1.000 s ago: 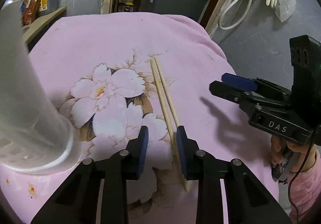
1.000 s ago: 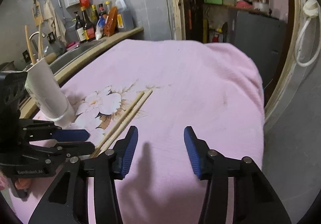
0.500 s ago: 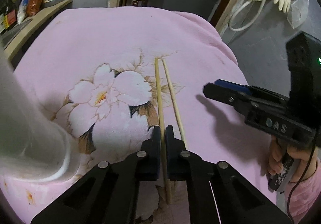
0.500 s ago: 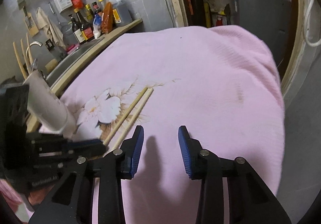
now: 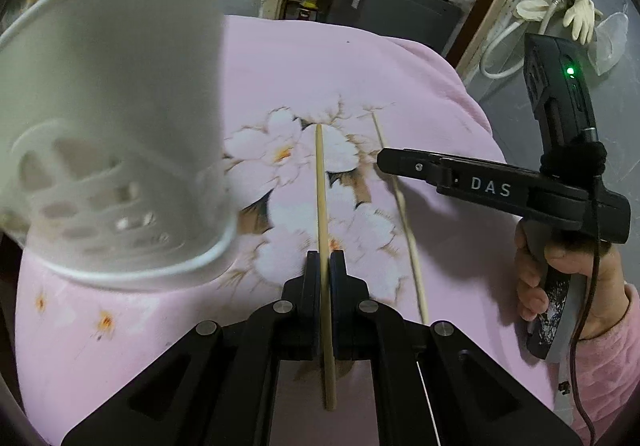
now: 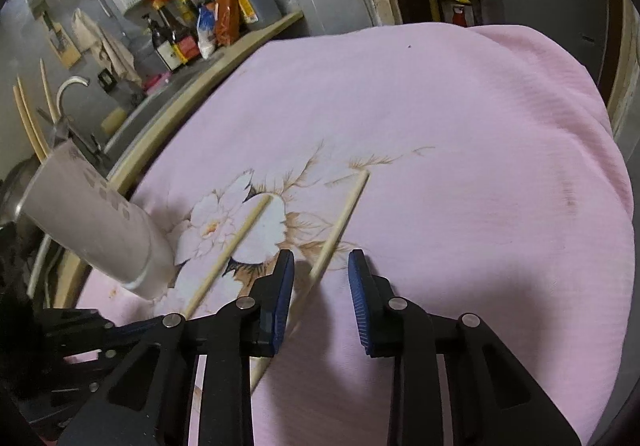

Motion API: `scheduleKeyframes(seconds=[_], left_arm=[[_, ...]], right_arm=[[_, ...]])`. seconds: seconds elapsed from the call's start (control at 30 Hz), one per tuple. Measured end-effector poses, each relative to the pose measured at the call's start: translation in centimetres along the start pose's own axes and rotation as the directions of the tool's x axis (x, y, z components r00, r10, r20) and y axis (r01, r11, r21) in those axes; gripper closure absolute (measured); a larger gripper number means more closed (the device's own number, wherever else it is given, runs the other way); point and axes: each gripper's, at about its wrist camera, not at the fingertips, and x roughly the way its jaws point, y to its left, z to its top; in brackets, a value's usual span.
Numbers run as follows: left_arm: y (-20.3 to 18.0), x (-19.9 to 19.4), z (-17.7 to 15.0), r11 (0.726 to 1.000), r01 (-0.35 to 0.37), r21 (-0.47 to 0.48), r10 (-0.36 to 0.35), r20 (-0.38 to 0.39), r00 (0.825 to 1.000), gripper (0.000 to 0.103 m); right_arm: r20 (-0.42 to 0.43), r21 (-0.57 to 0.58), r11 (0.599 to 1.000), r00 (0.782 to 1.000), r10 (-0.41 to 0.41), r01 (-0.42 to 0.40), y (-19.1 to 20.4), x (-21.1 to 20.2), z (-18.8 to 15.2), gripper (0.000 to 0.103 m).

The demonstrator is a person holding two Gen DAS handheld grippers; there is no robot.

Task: Organize utensils
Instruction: 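Lift both chopsticks off the cloth with the left and right tools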

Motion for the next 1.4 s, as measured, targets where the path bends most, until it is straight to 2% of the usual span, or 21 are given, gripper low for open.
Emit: scheduleKeyframes(seconds=[0.03,0.1,0.3,0.57,0.8,0.87,1.0,1.03,1.27,1.4], left_arm=[[0.0,-0.1,-0.2,1.000,-0.002,-0.002,0.002,0.001,1.000,0.100],[0.1,-0.5,-0.6,1.000,-0.009,0.000,0.009,0.000,1.000,0.100],[0.3,-1.4,-1.7,1.000,-0.006,-0.003,0.006,-0.006,1.000,0.100],[1.3,-3.1,-3.5,0.999,0.029,0.029,-0.028,-0.034,0.999,0.100],[1.3,-3.7,-3.8,0.994,0.041,0.101,-0.033,-0.083,0.996,0.098],[1.2,-3.5,-3.6,0.992,0.041,0.121,-0.030,-0.088,0.996,0.094],[0.8,-2.7,-2.7,0.990,0.044,0.131,-0.032,-0.098,0.995,0.077],[0.8,-2.5,-2.4,0.991,0.048,0.125,-0.035,-0.105,0.994,0.075],[0.5,-0.5,-0.4,0.992,0.053,0.113,-0.036,-0.151,0.988,0.076],[0.3,0.3,0.2,0.991,0.050,0.125,-0.027,-0.183,0.983,0.097]], right_arm=[[-0.007,-0.010,1.000,1.000,-0.021,0.021,0.4,0.1,-0.1,0.087],[-0.016,-0.023,0.998,0.998,-0.056,0.056,0.8,0.1,-0.3,0.094],[0.004,-0.033,0.994,0.995,-0.102,0.102,1.3,-0.9,-1.6,0.097],[-0.017,-0.066,0.992,0.994,-0.107,0.106,2.2,-3.5,-5.3,0.099],[-0.047,-0.123,0.986,0.991,-0.123,0.117,3.4,-4.5,-7.6,0.099],[-0.048,-0.127,0.985,0.991,-0.127,0.120,3.4,-4.4,-7.7,0.099],[-0.063,-0.122,0.986,0.991,-0.122,0.113,3.3,-4.1,-7.4,0.099],[-0.068,-0.122,0.986,0.990,-0.121,0.112,3.3,-4.0,-7.3,0.099],[-0.111,-0.135,0.984,0.985,-0.133,0.117,3.4,-3.4,-6.5,0.099],[-0.140,-0.150,0.980,0.978,-0.152,0.131,3.7,-3.0,-6.0,0.099]])
